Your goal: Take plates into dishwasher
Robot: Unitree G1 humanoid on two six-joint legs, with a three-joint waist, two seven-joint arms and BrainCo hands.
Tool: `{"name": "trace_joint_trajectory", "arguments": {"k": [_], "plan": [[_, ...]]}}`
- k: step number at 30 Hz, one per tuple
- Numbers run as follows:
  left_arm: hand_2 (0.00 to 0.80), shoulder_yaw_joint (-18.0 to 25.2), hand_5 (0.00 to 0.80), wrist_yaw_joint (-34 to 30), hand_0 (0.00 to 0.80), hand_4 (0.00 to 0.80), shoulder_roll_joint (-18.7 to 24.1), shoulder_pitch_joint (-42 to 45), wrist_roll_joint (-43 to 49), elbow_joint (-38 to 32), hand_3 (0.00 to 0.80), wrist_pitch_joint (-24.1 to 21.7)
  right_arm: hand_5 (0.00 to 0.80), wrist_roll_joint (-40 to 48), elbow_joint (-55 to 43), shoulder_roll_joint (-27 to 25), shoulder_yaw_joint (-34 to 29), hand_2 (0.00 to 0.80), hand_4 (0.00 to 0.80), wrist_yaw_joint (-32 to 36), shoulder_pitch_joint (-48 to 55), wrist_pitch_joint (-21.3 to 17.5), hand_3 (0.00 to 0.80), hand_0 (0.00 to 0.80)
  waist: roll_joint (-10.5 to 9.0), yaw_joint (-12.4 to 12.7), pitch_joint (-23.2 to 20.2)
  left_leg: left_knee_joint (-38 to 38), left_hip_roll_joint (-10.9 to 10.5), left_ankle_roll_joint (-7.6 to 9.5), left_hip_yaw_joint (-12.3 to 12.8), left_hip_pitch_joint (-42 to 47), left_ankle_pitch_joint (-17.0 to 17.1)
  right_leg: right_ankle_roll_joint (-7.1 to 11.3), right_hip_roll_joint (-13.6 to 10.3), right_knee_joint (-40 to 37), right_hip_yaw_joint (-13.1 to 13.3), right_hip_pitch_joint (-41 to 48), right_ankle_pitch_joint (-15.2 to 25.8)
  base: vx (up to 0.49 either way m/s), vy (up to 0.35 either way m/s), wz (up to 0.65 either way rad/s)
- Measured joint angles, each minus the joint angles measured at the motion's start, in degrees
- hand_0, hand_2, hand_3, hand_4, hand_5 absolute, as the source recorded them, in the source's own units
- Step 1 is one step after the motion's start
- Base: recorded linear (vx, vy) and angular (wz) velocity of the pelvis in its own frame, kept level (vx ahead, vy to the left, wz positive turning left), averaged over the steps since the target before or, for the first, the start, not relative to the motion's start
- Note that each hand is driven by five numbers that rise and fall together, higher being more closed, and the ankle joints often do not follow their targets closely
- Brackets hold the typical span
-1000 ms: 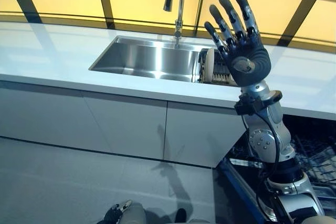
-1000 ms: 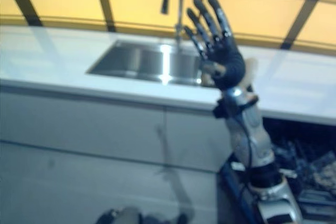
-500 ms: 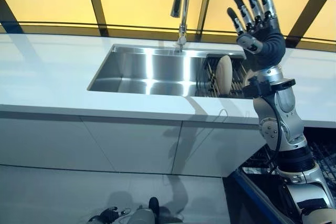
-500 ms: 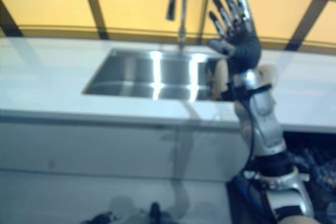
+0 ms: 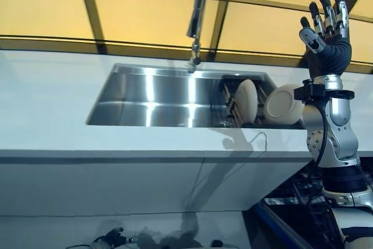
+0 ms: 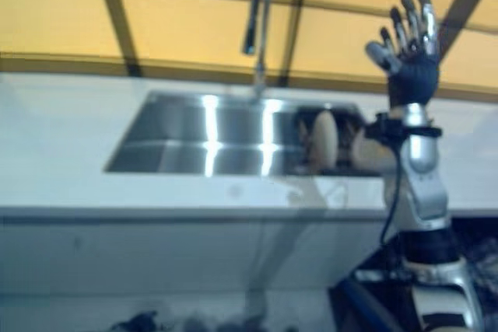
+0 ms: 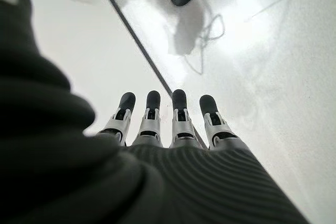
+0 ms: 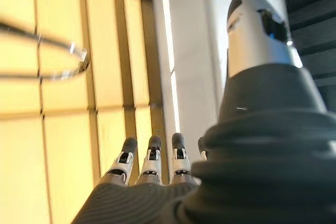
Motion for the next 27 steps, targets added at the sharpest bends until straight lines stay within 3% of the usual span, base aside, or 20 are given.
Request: {"name": "trace_joint_trajectory", "arguments": {"k": [3,4,5,7,9,14,27], "plan": [[0.000,0.0,0.000,-0.1,0.000,0.000,0.7,-1.0,-0.2,-0.5,0.000,1.9,0.000,-0.5,0.4,-0.5,0.1,0.000,0.000,-1.7,-0.2,2.2,0.000,0.000,-3.97,-1.7,-0.5,-0.2,-1.7,-1.68,-2.4,1.1,-0.7,1.22,-0.5,-2.3,2.2,1.6,5.5,0.118,-0.108,0.38],[0.000,0.1,0.000,-0.1,0.000,0.000,1.0,-1.2,-0.2,-0.6,0.000,2.4,0.000,-0.8,0.9,-0.7,0.1,0.000,0.000,-2.1,0.0,2.8,0.000,0.000,-5.14,-1.7,-0.4,-0.2,-2.3,-2.66,-2.8,1.8,-1.1,-1.91,-0.5,-1.7,3.4,2.3,8.0,0.118,-0.174,0.19],[0.000,0.0,0.000,-0.4,0.000,0.000,0.8,-1.1,-0.8,-1.3,0.000,3.0,0.000,-0.9,1.9,-1.4,0.2,0.000,0.000,-2.5,-0.1,3.8,0.000,0.000,-3.89,-1.4,0.0,-0.2,-1.1,-3.55,-2.7,2.3,-1.5,-2.60,0.8,-1.6,3.8,2.7,8.0,0.146,-0.216,0.02],[0.000,0.7,0.000,-0.8,0.000,0.000,1.2,-1.0,-1.4,-1.9,0.000,3.6,0.000,-2.4,4.0,-2.6,0.2,0.000,0.000,-3.8,-0.3,5.3,0.000,0.000,-3.14,-1.5,0.1,-0.3,-0.2,-4.51,-3.2,2.4,-1.6,-2.56,1.8,-4.3,4.0,4.0,7.6,0.126,-0.167,-0.01],[0.000,2.2,0.000,-1.6,0.000,0.000,1.2,-0.8,-1.7,-2.0,0.000,4.4,0.000,-4.1,7.0,-4.2,0.4,0.000,0.000,-4.6,-0.6,7.4,0.000,0.000,-2.27,-1.3,0.7,-0.2,0.8,-5.38,-3.4,2.4,-1.7,-4.02,3.0,-5.0,4.1,4.4,7.7,0.140,-0.142,-0.01],[0.000,3.6,0.000,-3.5,0.000,0.000,1.3,-0.7,-1.7,-1.9,0.000,4.4,0.000,-7.1,11.2,-6.3,2.1,0.000,0.000,-4.7,-1.3,10.5,0.000,0.000,-1.80,-1.5,0.8,-0.3,2.4,-6.69,-3.5,3.6,-2.4,-5.70,4.5,-5.2,3.9,5.9,6.1,0.097,-0.111,-0.02],[0.000,3.2,0.000,-4.7,0.000,0.000,1.3,-1.0,-2.4,-3.0,0.000,4.6,0.000,-8.9,19.4,-6.8,4.6,0.000,0.000,-4.9,-7.1,20.3,0.000,0.000,-1.06,-1.1,1.0,-0.2,2.4,-6.93,-4.3,3.3,-2.6,-6.92,4.6,-5.2,2.9,6.1,5.7,0.030,-0.019,0.04]]}}
